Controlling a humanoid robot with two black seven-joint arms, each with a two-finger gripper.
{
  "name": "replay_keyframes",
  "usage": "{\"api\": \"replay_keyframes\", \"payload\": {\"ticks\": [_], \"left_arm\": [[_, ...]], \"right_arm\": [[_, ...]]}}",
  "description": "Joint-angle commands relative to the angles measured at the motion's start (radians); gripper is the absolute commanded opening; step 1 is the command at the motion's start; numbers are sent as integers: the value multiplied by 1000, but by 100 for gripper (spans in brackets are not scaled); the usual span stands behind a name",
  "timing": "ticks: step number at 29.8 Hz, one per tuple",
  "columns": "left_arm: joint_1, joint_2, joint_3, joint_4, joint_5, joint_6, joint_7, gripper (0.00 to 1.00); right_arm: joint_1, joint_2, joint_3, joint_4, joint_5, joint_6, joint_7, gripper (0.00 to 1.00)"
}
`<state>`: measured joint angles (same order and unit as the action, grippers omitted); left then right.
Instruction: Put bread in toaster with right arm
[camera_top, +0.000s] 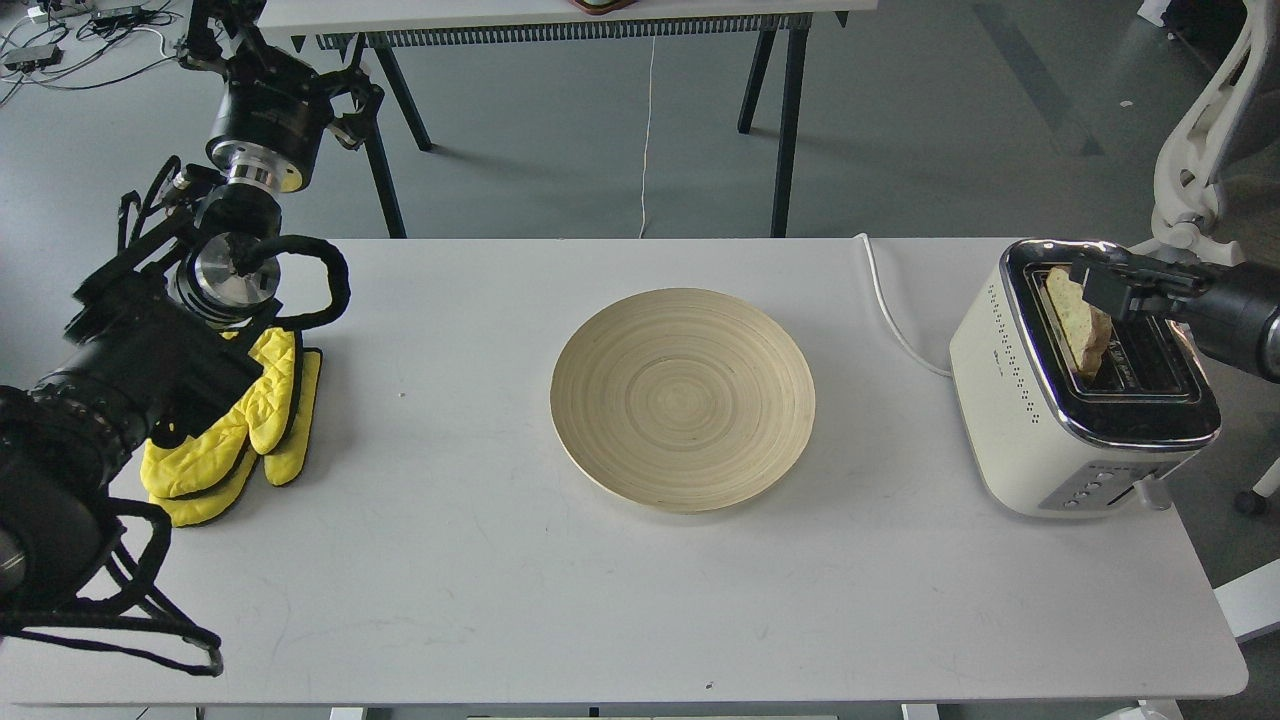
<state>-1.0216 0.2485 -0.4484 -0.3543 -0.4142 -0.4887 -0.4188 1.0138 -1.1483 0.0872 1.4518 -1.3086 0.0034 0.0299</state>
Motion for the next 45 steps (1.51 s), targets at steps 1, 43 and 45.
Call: {"api": "replay_keyframes", "payload": {"ticks": [1, 43, 45], "left_arm": [[0, 0, 2, 0, 0, 0, 0, 100], [0, 3, 13, 0, 0, 0, 11, 100], [-2, 2, 13, 0, 0, 0, 9, 100]], "right_arm": [[0, 61, 54, -10, 211, -62, 27, 99], [-147, 858, 917, -792, 1292, 372, 364, 99], [-147, 858, 928, -794, 1292, 374, 396, 99]]}}
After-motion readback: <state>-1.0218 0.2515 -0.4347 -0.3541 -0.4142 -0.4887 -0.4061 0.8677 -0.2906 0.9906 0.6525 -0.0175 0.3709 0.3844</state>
